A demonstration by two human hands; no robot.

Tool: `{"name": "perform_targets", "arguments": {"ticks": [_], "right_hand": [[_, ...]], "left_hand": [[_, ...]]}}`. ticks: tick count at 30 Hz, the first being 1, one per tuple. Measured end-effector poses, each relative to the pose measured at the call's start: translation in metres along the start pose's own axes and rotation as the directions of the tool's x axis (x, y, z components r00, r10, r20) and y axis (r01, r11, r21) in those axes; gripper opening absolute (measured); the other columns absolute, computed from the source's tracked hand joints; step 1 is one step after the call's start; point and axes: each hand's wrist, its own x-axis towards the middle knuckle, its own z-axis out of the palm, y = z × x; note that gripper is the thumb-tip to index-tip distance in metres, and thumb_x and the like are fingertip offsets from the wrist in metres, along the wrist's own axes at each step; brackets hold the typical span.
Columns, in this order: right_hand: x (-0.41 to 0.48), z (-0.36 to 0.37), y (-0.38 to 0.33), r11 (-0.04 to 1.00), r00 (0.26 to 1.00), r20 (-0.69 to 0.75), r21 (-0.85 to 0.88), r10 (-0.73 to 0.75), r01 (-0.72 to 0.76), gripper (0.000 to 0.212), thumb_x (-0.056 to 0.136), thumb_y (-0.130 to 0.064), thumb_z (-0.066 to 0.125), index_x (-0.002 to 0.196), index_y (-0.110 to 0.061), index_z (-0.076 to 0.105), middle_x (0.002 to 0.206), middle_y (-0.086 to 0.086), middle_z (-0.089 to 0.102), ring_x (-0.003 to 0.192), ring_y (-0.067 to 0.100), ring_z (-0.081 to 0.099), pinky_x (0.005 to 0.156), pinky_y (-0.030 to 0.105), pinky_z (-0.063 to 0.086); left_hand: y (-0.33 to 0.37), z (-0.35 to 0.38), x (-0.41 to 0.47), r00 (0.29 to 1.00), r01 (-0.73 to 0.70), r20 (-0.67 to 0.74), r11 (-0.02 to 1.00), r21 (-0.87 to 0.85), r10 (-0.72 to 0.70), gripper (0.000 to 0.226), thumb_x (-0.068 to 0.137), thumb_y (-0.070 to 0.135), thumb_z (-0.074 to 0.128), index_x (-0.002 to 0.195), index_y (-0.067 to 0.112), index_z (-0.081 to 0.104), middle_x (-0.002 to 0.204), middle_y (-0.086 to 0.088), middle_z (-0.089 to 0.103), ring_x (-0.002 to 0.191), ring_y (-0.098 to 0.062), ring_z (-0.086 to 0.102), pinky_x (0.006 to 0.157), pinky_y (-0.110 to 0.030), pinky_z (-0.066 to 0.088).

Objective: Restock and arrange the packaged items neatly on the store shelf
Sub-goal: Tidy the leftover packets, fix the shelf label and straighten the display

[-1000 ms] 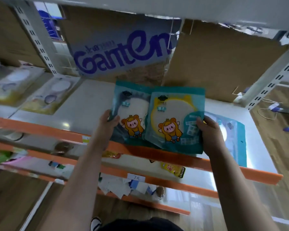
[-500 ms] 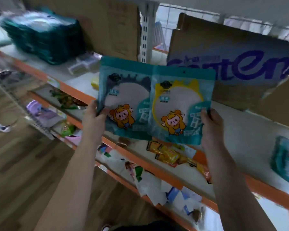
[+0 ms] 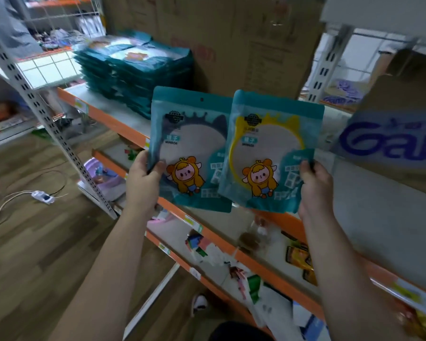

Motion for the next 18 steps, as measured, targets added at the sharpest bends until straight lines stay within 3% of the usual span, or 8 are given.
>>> {"name": "perform_targets", "arguments": {"ticks": [4, 9, 11, 14, 18], "right_hand": [[0.027, 0.061, 0.017, 1.000, 0.999, -0.023, 0.020, 0.022, -0.021, 0.019, 0.100, -0.018, 0.051, 0.091, -0.018, 0.068, 0.078, -0.006, 0.073, 0.071, 0.013, 0.070, 0.064, 0.030, 0.057], [0.070, 0.157, 0.027, 0.994, 0.998, -0.023, 0.091, 0.061, -0.058, 0.018, 0.100, -0.020, 0.050, 0.092, -0.019, 0.066, 0.079, -0.007, 0.073, 0.072, 0.012, 0.071, 0.056, 0.026, 0.056], [0.084, 0.194, 0.026, 0.993, 0.998, -0.019, 0.100, 0.063, -0.061, 0.017, 0.100, -0.020, 0.051, 0.091, -0.018, 0.065, 0.085, -0.002, 0.072, 0.078, 0.018, 0.070, 0.065, 0.032, 0.058], [0.103, 0.248, 0.026, 0.989, 0.997, 0.001, 0.125, 0.080, -0.079, 0.018, 0.100, -0.020, 0.052, 0.088, -0.017, 0.064, 0.086, 0.001, 0.070, 0.079, 0.020, 0.068, 0.075, 0.041, 0.058], [0.126, 0.299, 0.022, 0.981, 0.994, 0.024, 0.155, 0.111, -0.113, 0.018, 0.098, -0.022, 0.055, 0.084, -0.015, 0.062, 0.077, -0.001, 0.071, 0.069, 0.015, 0.071, 0.060, 0.034, 0.058]], "left_hand": [[-0.012, -0.022, 0.062, 1.000, 0.017, 0.012, 1.000, -0.026, -0.017, 0.011, 0.097, 0.017, 0.052, 0.103, 0.025, 0.057, 0.110, -0.014, 0.063, 0.102, -0.032, 0.062, 0.090, -0.052, 0.052], [-0.009, -0.053, 0.157, 1.000, -0.015, 0.013, 0.999, -0.046, 0.016, 0.015, 0.097, 0.016, 0.054, 0.097, 0.030, 0.057, 0.096, -0.001, 0.066, 0.090, -0.022, 0.067, 0.078, -0.039, 0.058], [-0.003, -0.066, 0.192, 0.999, -0.033, 0.018, 0.999, -0.018, 0.033, 0.015, 0.097, 0.015, 0.054, 0.097, 0.030, 0.057, 0.096, -0.004, 0.066, 0.089, -0.023, 0.067, 0.081, -0.044, 0.057], [0.007, -0.084, 0.250, 0.998, -0.066, 0.012, 0.997, 0.038, 0.066, 0.012, 0.097, 0.014, 0.052, 0.100, 0.024, 0.058, 0.103, -0.017, 0.064, 0.099, -0.038, 0.063, 0.086, -0.055, 0.053], [0.017, -0.101, 0.311, 0.997, -0.084, 0.005, 0.996, 0.036, 0.083, 0.012, 0.098, 0.015, 0.049, 0.098, 0.023, 0.059, 0.104, -0.021, 0.066, 0.093, -0.040, 0.065, 0.080, -0.056, 0.055]]}}
